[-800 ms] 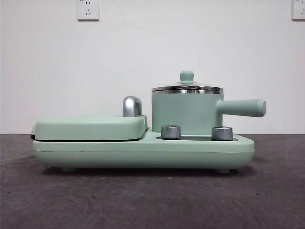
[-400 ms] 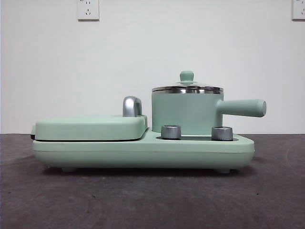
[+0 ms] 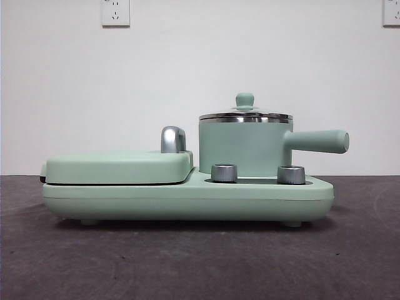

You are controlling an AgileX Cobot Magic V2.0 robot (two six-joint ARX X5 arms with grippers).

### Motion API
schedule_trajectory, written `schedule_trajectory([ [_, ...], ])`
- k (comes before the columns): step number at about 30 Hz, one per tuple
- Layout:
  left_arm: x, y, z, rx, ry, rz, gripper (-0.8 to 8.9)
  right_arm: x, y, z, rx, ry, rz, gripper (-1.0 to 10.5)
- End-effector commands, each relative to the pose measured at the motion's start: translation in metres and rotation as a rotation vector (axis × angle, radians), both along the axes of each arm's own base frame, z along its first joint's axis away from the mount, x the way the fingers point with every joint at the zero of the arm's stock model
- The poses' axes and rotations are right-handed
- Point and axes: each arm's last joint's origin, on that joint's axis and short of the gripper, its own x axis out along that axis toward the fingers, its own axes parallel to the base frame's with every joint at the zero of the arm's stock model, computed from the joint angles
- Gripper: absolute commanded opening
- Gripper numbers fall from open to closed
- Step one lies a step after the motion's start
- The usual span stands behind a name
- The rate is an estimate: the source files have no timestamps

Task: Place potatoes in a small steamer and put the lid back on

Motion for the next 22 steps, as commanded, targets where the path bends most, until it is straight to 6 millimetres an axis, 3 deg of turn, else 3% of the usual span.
schedule_trajectory([
  [1,0.001,0.000,-0.007,0.011,0.025,0.007,0.06,0.001,-0.002,0.002,0.006,-0.025,-0.047,0.2],
  [6,0.001,0.000,-0.007,0.011,0.024,0.007,0.06,0.017,-0.008,-0.021,0.029,-0.092,-0.238,0.2],
  [16,0.001,0.000,-0.007,0.011,0.024,0.007,0.05,0.048,-0.029,-0.120,-0.111,-0.283,-0.698,0.2],
  [22,0.001,0.000,-0.007,0.011,0.024,0.007,0.06,0.056,-0.031,-0.165,-0.139,-0.301,-0.780,0.2],
])
